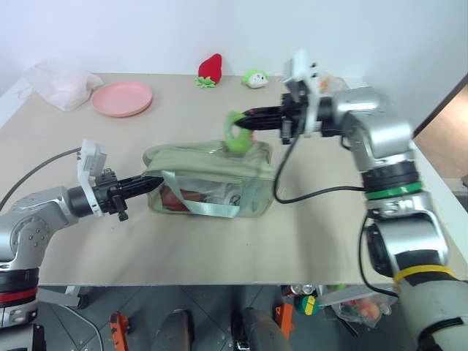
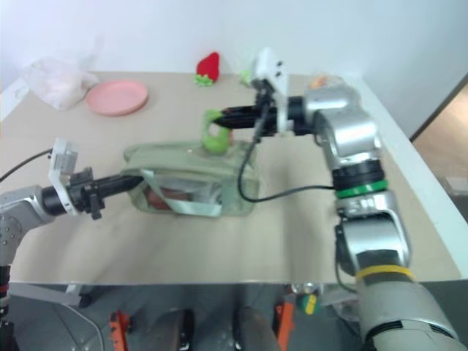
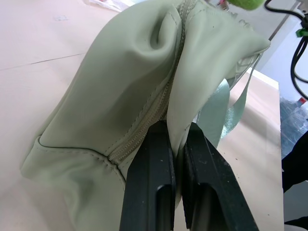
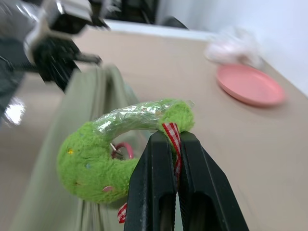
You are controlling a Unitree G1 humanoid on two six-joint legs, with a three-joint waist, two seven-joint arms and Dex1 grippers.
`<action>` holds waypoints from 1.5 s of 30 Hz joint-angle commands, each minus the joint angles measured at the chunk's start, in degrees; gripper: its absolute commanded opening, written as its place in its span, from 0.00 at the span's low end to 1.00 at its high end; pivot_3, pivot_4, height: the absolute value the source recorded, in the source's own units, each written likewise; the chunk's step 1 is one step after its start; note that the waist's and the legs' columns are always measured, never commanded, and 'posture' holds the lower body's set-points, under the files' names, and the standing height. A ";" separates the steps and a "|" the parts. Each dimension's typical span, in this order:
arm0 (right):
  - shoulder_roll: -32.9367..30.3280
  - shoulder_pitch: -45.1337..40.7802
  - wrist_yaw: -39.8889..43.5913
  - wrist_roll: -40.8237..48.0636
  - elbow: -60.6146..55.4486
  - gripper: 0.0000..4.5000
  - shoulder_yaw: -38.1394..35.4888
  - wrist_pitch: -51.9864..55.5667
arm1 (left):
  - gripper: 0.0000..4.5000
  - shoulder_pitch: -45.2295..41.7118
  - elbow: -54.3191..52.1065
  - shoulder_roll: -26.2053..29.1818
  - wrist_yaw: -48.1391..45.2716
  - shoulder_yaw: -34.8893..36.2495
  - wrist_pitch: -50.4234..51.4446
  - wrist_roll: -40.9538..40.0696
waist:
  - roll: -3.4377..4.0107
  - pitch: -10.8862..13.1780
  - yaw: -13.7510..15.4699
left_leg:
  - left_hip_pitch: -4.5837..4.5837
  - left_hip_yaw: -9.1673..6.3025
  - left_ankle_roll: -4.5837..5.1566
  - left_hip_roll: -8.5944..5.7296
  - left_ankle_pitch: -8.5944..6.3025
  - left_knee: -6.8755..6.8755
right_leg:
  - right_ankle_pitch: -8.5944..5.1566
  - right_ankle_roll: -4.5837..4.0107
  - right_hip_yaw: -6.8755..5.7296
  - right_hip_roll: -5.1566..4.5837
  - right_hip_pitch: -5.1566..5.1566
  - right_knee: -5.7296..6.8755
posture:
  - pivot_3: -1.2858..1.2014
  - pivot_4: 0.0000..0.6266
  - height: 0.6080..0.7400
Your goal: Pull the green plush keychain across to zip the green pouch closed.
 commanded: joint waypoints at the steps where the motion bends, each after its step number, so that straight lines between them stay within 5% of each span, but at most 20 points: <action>1: -6.22 1.88 -0.15 0.78 -4.99 0.00 -4.60 0.76 | 0.00 -0.11 -0.01 -0.42 -0.78 -2.18 0.36 0.42 | 0.01 0.01 -0.01 | 0.00 0.00 0.01 -0.02 0.00 0.00 | -0.01 0.01 0.00 -0.03 0.01 0.00 | 0.52 0.24 1.00; 6: -15.33 9.38 -2.56 -1.80 -7.58 0.00 -7.95 -0.55 | 0.00 -0.40 0.10 -0.14 -1.10 -2.27 0.64 0.44 | 0.01 0.00 0.05 | 0.02 0.01 0.03 -0.07 -0.01 0.02 | -0.03 0.05 -0.04 -0.07 0.06 -0.01 | 0.52 0.24 1.00; 11: -18.08 17.88 -5.85 -0.97 -12.54 0.00 -10.55 0.02 | 0.00 0.04 -0.23 0.93 -0.83 -1.40 1.81 -0.30 | 0.03 0.00 -0.23 | 0.03 0.07 0.10 -0.10 0.01 0.02 | 0.00 0.12 0.09 -0.12 0.03 0.00 | 0.52 0.24 1.00; 20: -3.59 29.28 -13.87 -2.78 -16.69 0.00 -1.37 0.86 | 0.00 -3.90 2.77 0.47 4.78 2.40 9.54 -5.34 | 0.06 0.02 -0.86 | 0.22 0.09 0.00 0.12 0.10 0.02 | 0.15 0.07 0.23 0.23 0.07 0.05 | 0.52 0.24 1.00; 27: -4.12 29.26 -13.94 -2.81 -14.45 0.00 -2.76 -0.40 | 0.00 -3.65 2.38 0.79 5.72 3.16 9.33 -5.60 | 0.05 0.02 -0.70 | 0.23 0.12 0.00 0.14 0.10 0.01 | 0.15 0.06 0.25 0.25 0.07 0.04 | 0.52 0.24 1.00; 31: -4.72 27.60 -14.09 1.71 -15.79 0.28 -7.61 2.73 | 0.00 -3.78 2.44 0.80 5.84 3.18 9.72 -6.03 | 0.05 0.02 -0.68 | 0.23 0.11 0.00 0.14 0.10 0.01 | 0.16 0.05 0.25 0.26 0.07 0.04 | 0.52 0.24 1.00; 32: -5.06 27.45 -14.08 2.87 -16.49 0.36 -8.78 3.80 | 0.18 -3.93 2.52 0.75 5.92 3.11 9.70 -5.99 | 0.05 0.02 -0.68 | 0.23 0.12 0.00 0.14 0.10 0.01 | 0.16 0.04 0.25 0.26 0.07 0.04 | 0.52 0.24 1.00; 37: -8.23 29.15 -13.26 12.07 -20.99 0.73 -17.46 11.54 | 0.53 -5.17 2.68 0.72 6.95 4.02 11.61 -7.71 | 0.05 0.02 -0.54 | 0.18 0.11 0.00 0.14 0.10 0.01 | 0.16 0.05 0.25 0.26 0.03 0.04 | 0.52 0.24 1.00; 42: -12.51 34.54 -13.01 20.26 -26.52 0.74 -26.14 17.75 | 0.91 -3.68 2.35 3.62 8.47 7.14 10.18 -6.02 | 0.04 0.02 -0.43 | 0.11 0.07 0.02 0.14 0.08 -0.01 | 0.14 0.06 0.22 0.24 0.03 -0.01 | 0.52 0.24 1.00; 45: -13.99 38.83 -12.92 24.06 -30.12 0.74 -30.09 20.00 | 0.91 -0.05 4.00 7.92 6.31 8.55 10.01 -4.21 | 0.05 0.02 -0.74 | 0.16 0.11 0.02 0.16 0.08 -0.03 | 0.15 0.06 0.28 0.27 0.01 0.00 | 0.52 0.24 1.00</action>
